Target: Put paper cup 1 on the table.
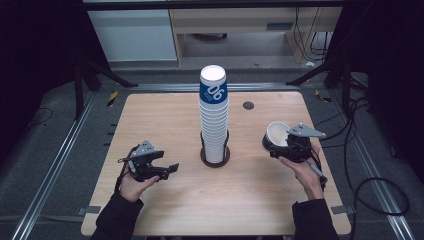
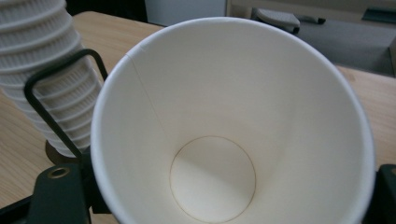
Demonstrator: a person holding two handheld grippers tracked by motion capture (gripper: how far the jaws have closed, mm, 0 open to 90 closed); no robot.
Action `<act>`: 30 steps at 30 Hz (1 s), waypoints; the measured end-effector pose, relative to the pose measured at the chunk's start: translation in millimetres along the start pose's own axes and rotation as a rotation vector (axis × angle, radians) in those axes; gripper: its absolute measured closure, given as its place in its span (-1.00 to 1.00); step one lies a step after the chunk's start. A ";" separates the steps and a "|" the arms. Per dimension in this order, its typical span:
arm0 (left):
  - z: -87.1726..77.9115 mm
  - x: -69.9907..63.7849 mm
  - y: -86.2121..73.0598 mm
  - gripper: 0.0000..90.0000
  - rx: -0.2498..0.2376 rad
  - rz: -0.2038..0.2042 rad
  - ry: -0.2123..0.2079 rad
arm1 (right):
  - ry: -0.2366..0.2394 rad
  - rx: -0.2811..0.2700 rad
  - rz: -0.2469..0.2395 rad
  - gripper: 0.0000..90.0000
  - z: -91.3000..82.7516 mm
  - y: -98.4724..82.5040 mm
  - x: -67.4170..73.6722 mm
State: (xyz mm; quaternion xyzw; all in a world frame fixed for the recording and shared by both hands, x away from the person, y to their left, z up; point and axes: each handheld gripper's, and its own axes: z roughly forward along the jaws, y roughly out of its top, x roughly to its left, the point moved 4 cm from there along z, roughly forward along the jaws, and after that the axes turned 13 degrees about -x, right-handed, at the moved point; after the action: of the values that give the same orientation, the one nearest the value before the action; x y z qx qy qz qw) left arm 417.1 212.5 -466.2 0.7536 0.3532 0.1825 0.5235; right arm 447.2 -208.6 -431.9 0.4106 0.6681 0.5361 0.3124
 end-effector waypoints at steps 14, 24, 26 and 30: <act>-1.2 14.0 -2.6 -0.57 0.001 -0.038 0.041 | -0.073 0.094 -0.015 -0.55 14.3 -22.8 -21.3; 0.4 13.5 -4.0 -0.55 0.016 -0.008 0.055 | -0.091 0.191 -0.016 -0.55 29.6 -42.9 -30.6; 0.0 13.3 -3.5 -0.55 0.017 0.002 0.058 | -0.096 0.208 -0.006 -0.55 31.2 -46.3 -32.6; -0.1 13.4 -3.2 -0.55 0.016 0.001 0.061 | -0.090 0.233 -0.006 -0.56 34.5 -51.9 -34.1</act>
State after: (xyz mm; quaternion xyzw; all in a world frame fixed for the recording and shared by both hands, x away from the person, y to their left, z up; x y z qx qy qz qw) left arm 425.1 222.9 -470.4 0.7522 0.3700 0.2028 0.5062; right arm 481.7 -227.5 -491.1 0.4656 0.7125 0.4349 0.2939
